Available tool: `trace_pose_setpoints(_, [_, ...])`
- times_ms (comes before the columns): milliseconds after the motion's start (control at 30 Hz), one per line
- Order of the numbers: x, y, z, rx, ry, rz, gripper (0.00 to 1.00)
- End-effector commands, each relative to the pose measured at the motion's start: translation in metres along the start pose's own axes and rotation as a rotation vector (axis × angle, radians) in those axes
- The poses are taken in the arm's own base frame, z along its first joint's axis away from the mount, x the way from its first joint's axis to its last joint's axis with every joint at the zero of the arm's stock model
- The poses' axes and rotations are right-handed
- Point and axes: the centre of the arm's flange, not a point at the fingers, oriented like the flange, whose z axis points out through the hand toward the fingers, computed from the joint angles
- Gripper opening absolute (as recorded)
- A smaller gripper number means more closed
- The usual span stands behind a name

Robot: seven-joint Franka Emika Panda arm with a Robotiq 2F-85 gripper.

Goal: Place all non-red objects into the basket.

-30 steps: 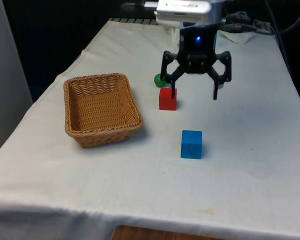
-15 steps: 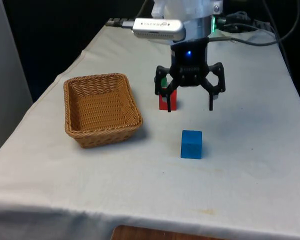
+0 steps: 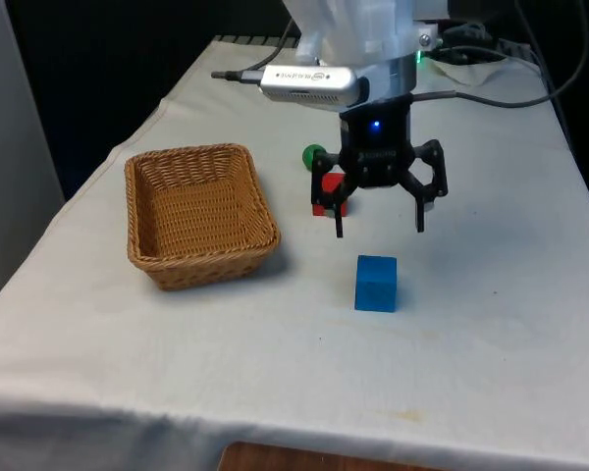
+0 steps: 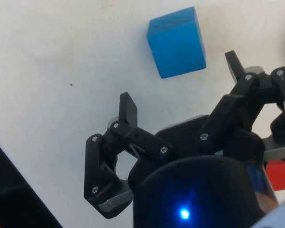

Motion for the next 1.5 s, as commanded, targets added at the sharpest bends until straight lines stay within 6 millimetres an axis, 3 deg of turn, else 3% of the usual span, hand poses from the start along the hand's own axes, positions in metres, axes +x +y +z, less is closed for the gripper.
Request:
trace_pose_setpoints(0, [0.001,-0.004,0.003,0.004,0.008,0.002,1.0])
trace_pose_setpoints(267, [0.002,-0.025,0.014,0.008,0.003,0.006,1.0])
trace_pose_setpoints(600, [0.002,-0.029,0.022,0.007,0.001,0.009,1.0])
trace_pose_setpoints(933, [0.017,-0.012,0.039,-0.006,0.011,0.016,1.0])
trace_pose_setpoints(1467, [0.012,0.005,0.053,-0.026,0.005,0.012,1.0])
